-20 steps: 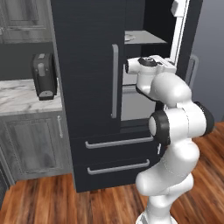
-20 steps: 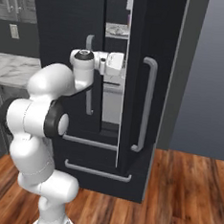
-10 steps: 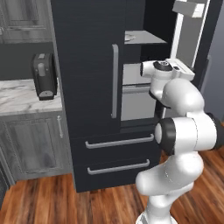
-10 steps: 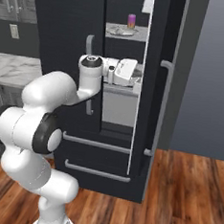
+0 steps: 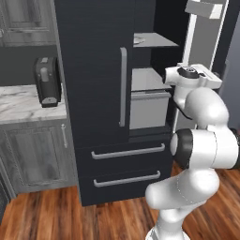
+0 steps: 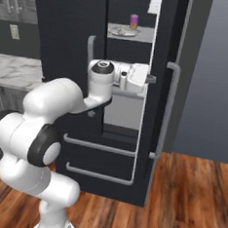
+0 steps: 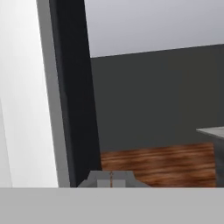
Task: Retrieve the fish from the fridge and place it on the saucepan with marinade on the stove.
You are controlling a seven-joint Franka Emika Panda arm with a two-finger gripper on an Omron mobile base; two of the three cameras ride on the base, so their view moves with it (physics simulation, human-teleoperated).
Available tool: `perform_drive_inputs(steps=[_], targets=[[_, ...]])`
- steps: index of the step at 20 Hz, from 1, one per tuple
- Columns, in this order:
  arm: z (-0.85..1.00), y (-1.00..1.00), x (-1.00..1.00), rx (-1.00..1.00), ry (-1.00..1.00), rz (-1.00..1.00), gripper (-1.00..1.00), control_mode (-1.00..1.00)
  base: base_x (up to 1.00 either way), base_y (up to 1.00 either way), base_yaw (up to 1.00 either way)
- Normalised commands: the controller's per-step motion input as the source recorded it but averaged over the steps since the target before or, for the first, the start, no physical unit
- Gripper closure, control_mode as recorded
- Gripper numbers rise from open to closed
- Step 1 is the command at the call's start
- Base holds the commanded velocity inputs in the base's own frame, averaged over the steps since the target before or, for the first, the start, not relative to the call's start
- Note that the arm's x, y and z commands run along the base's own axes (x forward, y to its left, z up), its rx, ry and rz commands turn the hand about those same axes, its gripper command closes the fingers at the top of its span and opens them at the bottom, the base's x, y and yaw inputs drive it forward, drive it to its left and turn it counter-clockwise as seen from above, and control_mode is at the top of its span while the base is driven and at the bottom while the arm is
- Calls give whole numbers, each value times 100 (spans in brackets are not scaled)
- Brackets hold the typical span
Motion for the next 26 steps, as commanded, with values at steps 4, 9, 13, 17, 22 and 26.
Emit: perform_drive_inputs(steps=[4,9,13,17,22,26], targets=[[0,-11,19,0,0,6,100,-100,0,0,0],[0,-3,37,0,0,3,100,-100,0,0,0],[0,-14,40,1,0,2,100,-100,0,0,0],[0,-26,45,2,0,3,100,-100,0,0,0],[0,-25,39,3,0,4,100,-100,0,0,0],[0,-4,5,0,3,2,100,-100,0,0,0]])
